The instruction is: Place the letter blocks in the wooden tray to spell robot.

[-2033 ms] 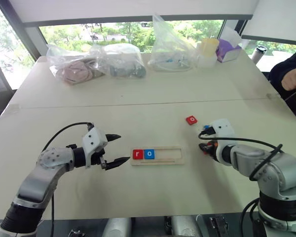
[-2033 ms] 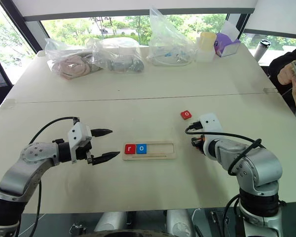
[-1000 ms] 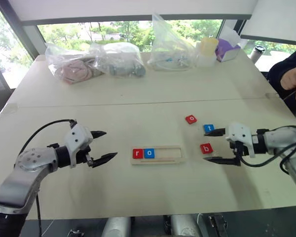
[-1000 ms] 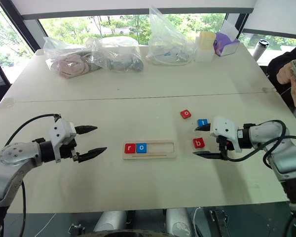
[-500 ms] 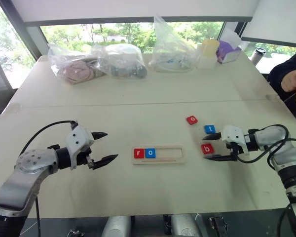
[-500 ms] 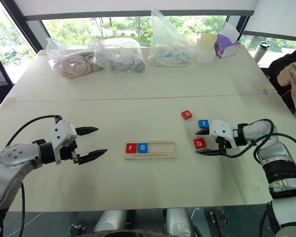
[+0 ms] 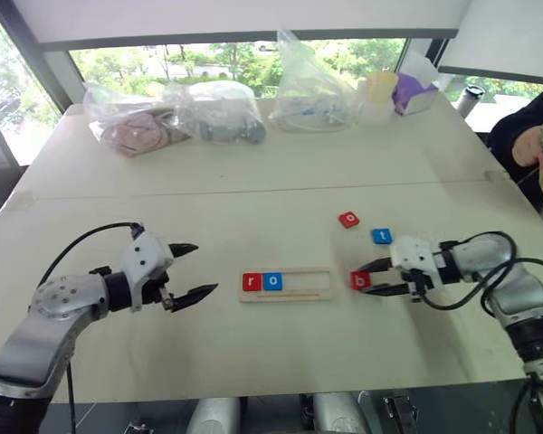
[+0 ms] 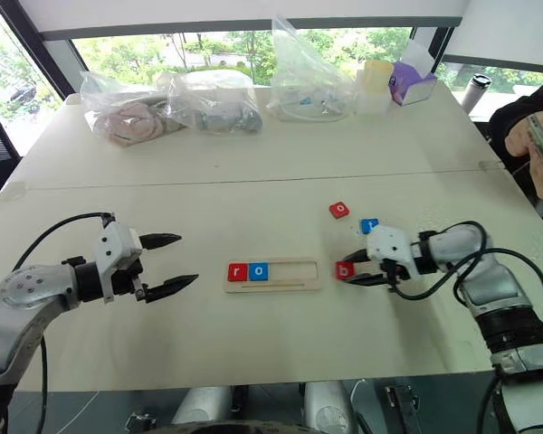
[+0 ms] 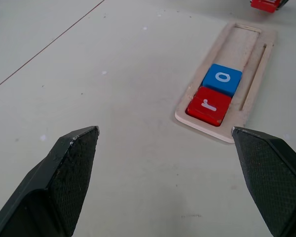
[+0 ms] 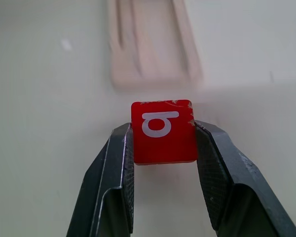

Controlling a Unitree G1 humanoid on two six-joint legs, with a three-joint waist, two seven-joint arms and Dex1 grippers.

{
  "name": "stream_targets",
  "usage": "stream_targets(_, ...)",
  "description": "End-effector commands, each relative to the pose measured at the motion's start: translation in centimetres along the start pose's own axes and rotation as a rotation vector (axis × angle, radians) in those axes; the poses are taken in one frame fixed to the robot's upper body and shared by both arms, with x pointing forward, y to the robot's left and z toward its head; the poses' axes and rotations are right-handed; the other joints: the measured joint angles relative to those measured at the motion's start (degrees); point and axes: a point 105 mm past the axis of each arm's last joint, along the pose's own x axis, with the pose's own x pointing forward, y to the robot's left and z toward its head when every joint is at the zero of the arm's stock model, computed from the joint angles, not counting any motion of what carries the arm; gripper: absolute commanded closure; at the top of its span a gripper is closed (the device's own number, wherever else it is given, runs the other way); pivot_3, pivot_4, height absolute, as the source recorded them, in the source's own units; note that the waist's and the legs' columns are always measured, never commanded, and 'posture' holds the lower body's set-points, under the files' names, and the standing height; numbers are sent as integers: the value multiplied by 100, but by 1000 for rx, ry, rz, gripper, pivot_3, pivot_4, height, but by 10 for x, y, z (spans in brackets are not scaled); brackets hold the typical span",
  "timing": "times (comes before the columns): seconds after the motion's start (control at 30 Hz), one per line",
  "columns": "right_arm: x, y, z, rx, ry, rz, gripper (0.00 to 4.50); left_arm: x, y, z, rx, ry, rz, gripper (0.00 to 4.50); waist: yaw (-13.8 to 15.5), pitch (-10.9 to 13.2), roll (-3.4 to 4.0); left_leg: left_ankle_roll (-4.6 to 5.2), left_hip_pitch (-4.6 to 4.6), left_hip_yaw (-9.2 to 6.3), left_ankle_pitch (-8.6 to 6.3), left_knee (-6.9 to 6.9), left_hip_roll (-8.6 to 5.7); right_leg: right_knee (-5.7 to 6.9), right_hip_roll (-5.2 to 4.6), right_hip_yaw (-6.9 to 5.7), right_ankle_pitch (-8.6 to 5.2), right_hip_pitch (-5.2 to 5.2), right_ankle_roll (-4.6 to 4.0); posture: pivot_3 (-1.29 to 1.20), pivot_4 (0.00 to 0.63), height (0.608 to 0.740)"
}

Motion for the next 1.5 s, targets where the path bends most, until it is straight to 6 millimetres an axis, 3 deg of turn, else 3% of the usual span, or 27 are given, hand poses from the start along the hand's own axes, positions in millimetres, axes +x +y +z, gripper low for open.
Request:
stream_targets(0.03, 16, 4, 26, -50, -43, 17, 3337, 3, -9, 9, 45, -32, -44, 0, 17, 0, 0, 0, 0, -2, 0, 0, 1, 0, 2, -2, -1, 1, -2, 0, 150, 740)
stream_targets(0.3, 57, -9, 47, -71, -47, 6, 3337, 4, -22, 17, 53, -59, -98, 0, 28, 2, -5, -1, -5, 2, 0, 3, -4, -10, -7, 6, -3, -1, -6, 0, 150, 740)
stream_targets(0.5, 72, -15, 51, -96, -35, -3, 3337, 7, -25, 19, 54, -69, -95, 0, 41, 2, -5, -1, -10, 1, 0, 0, -9, -12, -6, 2, -5, -1, -2, 0, 150, 740)
stream_targets(1.47, 79, -7, 44, -75, -1, 49, 3337, 9, -22, 18, 50, -68, -67, 0, 8, 3, -6, -1, -8, 1, 0, 0, -8, -10, -5, 2, -5, -2, -2, 0, 150, 740)
stream_targets(1.5, 79, -7, 46, -72, -6, 50, 2837, 9, -22, 17, 50, -68, -65, 0, 9, 3, -6, -1, -8, 1, 0, 0, -8, -10, -5, 2, -5, -2, -2, 0, 150, 740)
